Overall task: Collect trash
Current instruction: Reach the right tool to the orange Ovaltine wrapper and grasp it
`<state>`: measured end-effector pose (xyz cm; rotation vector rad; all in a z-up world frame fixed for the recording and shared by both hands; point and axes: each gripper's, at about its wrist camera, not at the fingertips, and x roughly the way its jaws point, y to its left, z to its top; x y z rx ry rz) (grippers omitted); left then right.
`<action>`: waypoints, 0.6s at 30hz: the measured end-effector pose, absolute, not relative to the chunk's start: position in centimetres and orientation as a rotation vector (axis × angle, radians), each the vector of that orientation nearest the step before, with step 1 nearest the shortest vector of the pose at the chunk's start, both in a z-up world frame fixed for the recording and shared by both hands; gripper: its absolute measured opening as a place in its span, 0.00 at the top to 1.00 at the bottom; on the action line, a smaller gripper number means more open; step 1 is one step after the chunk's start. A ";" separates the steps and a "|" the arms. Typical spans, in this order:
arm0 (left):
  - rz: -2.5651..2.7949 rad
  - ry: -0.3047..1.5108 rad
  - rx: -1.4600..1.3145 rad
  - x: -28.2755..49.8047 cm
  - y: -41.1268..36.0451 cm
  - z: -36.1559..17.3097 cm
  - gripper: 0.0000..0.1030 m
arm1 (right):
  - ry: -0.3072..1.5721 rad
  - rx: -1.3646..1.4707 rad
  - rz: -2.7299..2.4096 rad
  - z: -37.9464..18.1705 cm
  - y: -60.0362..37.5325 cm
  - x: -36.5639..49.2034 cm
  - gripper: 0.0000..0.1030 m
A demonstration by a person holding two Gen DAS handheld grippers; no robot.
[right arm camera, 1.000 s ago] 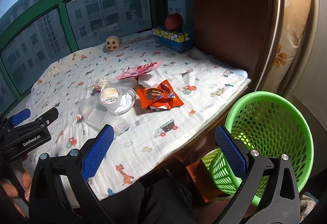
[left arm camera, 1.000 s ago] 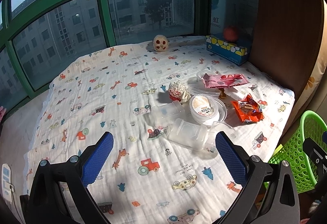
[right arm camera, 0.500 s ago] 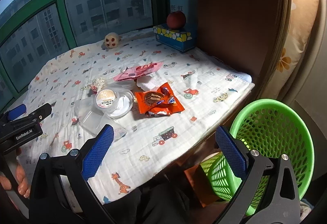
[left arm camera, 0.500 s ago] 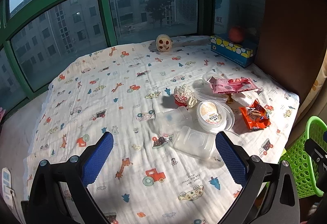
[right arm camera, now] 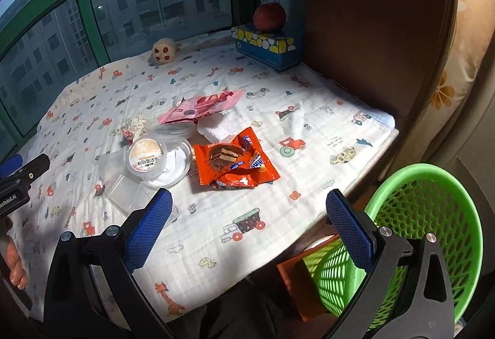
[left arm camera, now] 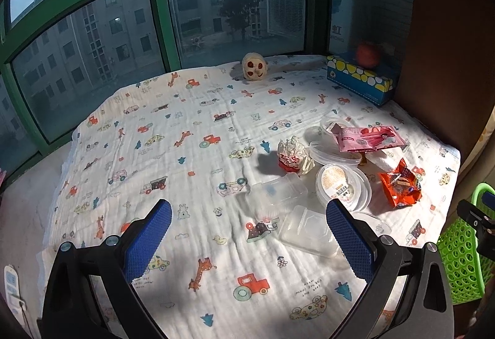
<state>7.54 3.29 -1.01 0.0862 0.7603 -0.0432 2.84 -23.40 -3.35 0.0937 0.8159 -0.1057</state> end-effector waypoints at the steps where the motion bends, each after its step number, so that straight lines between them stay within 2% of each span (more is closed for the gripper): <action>1: -0.043 0.761 0.089 7.7 3.4 -1.1 0.06 | 0.824 0.096 -0.098 -3.5 -23.5 3.3 0.05; 18: -0.170 0.790 0.074 7.3 2.8 -3.5 0.06 | 0.976 0.089 -0.009 -8.2 -23.8 11.2 0.05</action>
